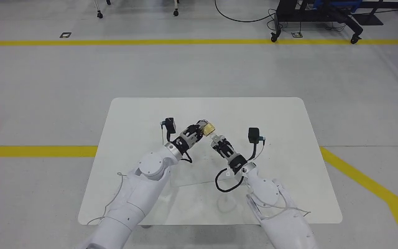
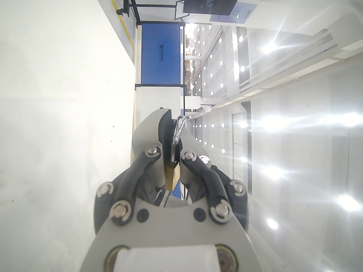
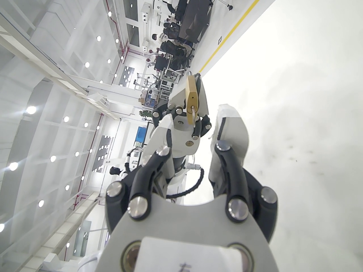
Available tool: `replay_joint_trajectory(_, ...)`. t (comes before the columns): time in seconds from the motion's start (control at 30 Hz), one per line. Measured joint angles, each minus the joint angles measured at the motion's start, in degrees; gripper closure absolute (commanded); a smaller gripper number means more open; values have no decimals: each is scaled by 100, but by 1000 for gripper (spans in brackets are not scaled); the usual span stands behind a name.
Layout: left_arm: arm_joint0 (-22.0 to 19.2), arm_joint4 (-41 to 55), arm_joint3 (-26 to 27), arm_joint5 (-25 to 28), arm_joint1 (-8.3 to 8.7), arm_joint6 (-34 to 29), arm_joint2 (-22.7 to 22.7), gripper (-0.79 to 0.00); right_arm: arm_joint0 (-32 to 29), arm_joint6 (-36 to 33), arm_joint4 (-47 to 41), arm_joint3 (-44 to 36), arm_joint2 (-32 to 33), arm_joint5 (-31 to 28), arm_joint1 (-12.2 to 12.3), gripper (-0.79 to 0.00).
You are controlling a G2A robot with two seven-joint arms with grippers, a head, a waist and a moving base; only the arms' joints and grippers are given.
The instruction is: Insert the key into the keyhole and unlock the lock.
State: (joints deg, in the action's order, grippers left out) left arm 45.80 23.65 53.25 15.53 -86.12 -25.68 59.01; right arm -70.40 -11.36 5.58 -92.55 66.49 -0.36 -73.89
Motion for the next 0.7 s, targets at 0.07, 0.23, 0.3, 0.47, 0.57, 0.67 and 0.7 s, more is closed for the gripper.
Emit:
replay_joint_trajectory(0.07, 19, -32, 26, 22, 7, 46, 41, 0, -28, -59, -27, -23, 32, -30, 4, -228)
replay_joint_trajectory(0.23, 67, -217, 159, -1, 12, 158, 64, 0, -42, -182, -69, -38, 76, -20, 3, 0)
replay_joint_trajectory(0.3, 79, -296, 199, -36, 10, 184, 56, 0, -27, -190, -65, -27, 73, 6, -3, 0)
replay_joint_trajectory(0.47, 105, -389, 262, -97, 7, 188, 64, 0, 22, -173, -93, 23, 69, 46, -22, 0)
replay_joint_trajectory(0.57, 125, -427, 294, -106, 10, 168, 88, 0, 53, -168, -111, 59, 62, 54, -34, 0)
replay_joint_trajectory(0.67, 140, -438, 304, -122, 14, 127, 122, 0, 70, -174, -133, 81, 55, 49, -44, 0)
replay_joint_trajectory(0.7, 146, -426, 303, -119, 16, 111, 141, 0, 77, -178, -147, 92, 55, 48, -48, -22)
